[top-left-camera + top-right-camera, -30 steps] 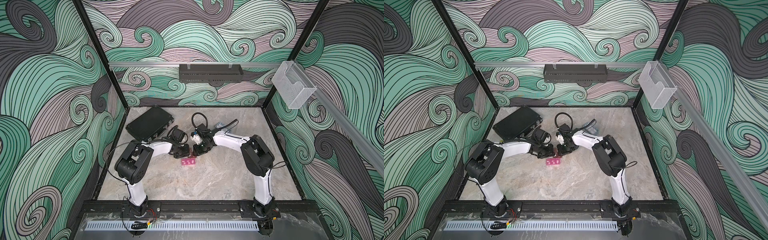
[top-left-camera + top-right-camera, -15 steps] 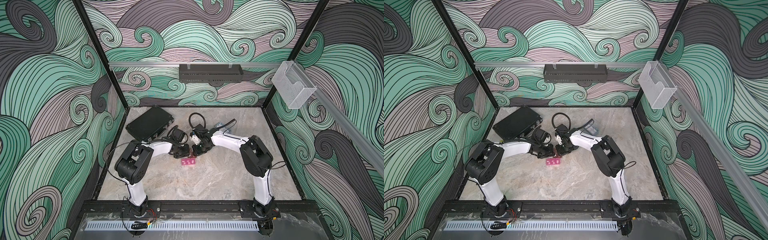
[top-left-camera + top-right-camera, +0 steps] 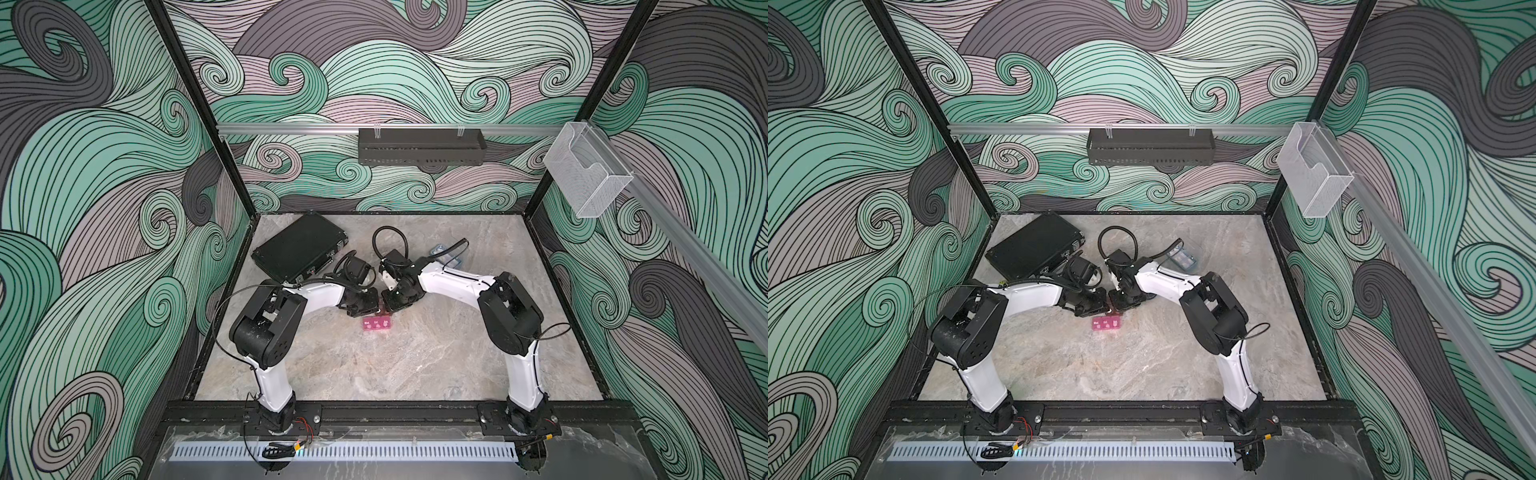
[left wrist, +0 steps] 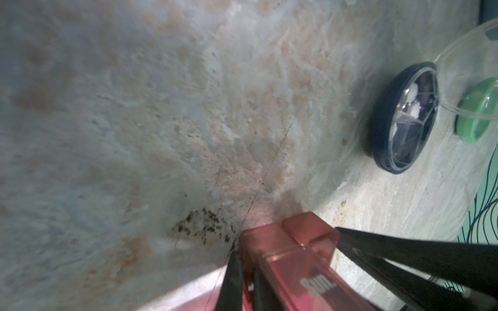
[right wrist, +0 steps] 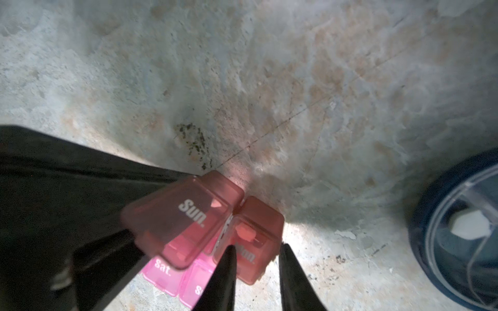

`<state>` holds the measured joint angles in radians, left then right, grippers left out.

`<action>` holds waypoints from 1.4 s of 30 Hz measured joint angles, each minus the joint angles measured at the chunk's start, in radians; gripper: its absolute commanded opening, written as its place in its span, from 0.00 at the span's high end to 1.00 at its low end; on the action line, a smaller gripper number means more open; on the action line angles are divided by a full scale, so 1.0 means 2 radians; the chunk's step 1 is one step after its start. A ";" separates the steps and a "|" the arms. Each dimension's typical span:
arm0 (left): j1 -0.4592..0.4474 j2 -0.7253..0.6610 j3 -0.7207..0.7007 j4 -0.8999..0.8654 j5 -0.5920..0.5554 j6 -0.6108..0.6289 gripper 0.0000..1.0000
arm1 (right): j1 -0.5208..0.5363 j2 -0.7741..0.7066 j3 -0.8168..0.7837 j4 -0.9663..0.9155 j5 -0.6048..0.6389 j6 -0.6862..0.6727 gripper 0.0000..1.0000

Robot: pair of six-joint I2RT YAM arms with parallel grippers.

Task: Close pillboxes
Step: Close the lid on the pillbox.

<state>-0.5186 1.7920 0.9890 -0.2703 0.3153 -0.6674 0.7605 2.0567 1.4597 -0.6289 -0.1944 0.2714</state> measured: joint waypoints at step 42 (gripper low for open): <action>-0.011 0.022 0.042 -0.030 0.021 0.054 0.77 | -0.102 -0.071 -0.119 0.072 -0.181 0.055 0.59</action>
<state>-0.5400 1.8359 1.0737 -0.3302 0.3569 -0.5594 0.5571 1.9141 1.2209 -0.4854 -0.5568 0.3805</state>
